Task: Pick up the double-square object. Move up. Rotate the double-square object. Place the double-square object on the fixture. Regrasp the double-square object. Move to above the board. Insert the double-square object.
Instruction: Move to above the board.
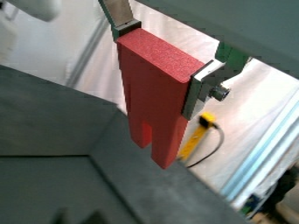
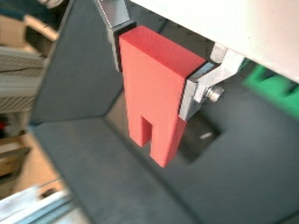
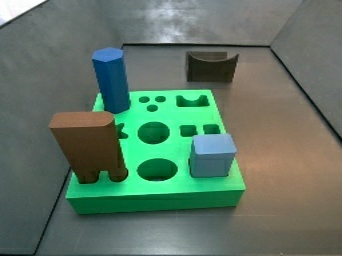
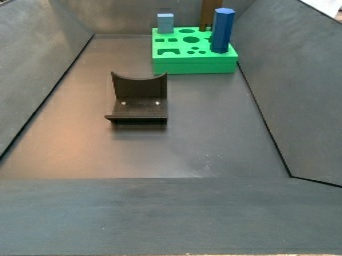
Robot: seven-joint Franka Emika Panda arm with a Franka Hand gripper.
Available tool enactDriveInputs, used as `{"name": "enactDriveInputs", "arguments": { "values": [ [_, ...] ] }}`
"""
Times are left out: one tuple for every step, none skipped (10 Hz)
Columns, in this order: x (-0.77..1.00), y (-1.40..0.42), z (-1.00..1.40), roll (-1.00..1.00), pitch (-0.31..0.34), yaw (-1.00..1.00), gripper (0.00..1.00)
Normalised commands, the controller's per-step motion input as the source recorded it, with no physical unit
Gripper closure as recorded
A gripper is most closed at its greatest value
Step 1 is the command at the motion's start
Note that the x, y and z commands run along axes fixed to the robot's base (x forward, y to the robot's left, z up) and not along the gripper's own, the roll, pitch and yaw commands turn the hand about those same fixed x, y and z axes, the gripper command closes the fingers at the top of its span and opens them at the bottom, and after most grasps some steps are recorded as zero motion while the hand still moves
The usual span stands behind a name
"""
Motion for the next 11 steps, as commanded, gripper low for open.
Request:
{"name": "enactDriveInputs", "arguments": {
  "values": [
    [-1.0, -0.87, 0.01, -1.0, -0.084, -0.09, 1.0],
    [-1.0, -0.82, -0.01, -1.0, -0.096, -0.09, 1.0],
    [-1.0, -0.76, -0.01, -1.0, -0.107, -0.09, 1.0],
    [-1.0, -0.74, -0.01, -1.0, -0.107, -0.09, 1.0],
    [-0.69, -0.45, -0.01, -1.0, -0.114, -0.1, 1.0],
    [-0.32, -0.13, -0.01, -1.0, -0.113, -0.1, 1.0],
    [-0.15, -0.02, -0.01, -1.0, -0.094, -0.11, 1.0],
    [-0.1, -0.01, 0.0, -1.0, -0.086, -0.11, 1.0],
    [-0.07, 0.0, 0.0, -1.0, -0.085, -0.11, 1.0],
    [-0.06, 0.02, 0.0, -1.0, -0.091, -0.11, 1.0],
    [-0.06, 0.03, 0.0, -0.81, -0.084, -0.08, 1.0]
  ]
}}
